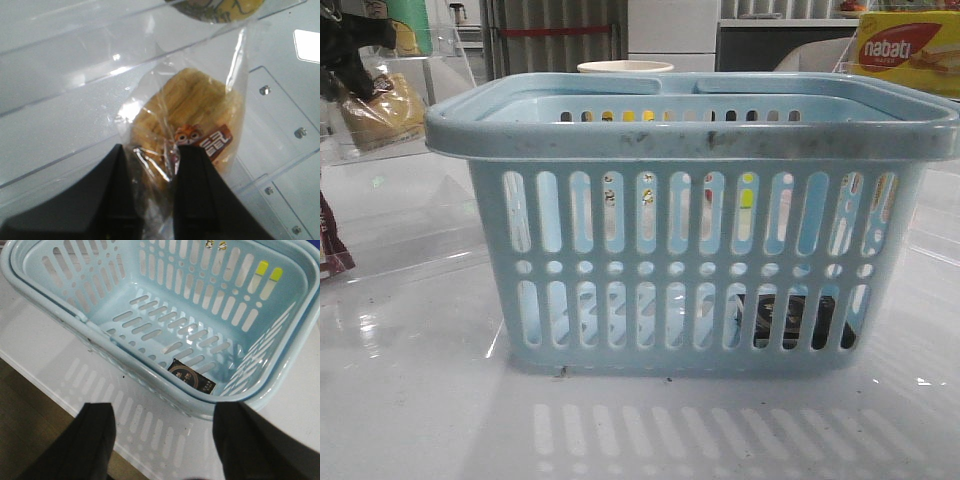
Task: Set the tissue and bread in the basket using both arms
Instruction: 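Grasp the bagged bread on the shelf with the left gripper, then carry the bread over the basket and release it inside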
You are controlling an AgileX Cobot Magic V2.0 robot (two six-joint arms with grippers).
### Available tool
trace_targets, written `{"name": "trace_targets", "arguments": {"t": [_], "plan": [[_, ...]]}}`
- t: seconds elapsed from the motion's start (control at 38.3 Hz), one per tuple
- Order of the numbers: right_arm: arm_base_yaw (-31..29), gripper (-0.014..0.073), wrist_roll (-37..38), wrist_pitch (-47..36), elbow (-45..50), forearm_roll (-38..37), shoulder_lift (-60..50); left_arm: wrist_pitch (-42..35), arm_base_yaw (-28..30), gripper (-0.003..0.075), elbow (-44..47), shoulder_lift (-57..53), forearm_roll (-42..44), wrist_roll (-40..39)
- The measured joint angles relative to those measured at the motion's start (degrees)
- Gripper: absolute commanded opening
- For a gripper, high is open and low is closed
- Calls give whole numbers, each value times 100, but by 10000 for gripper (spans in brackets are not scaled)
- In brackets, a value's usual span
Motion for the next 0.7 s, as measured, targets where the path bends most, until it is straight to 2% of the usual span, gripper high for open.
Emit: {"name": "trace_targets", "arguments": {"t": [0.23, 0.39, 0.55, 0.7], "plan": [[0, 528, 0, 0, 0, 0, 0, 577, 0, 92, 11, -727, 0, 13], [0, 528, 0, 0, 0, 0, 0, 1061, -176, 92, 11, -1748, 11, 445], [0, 528, 0, 0, 0, 0, 0, 1368, -1120, 92, 11, -2648, 11, 818], [0, 528, 0, 0, 0, 0, 0, 1503, -2282, 92, 11, -2873, 11, 879]]}}
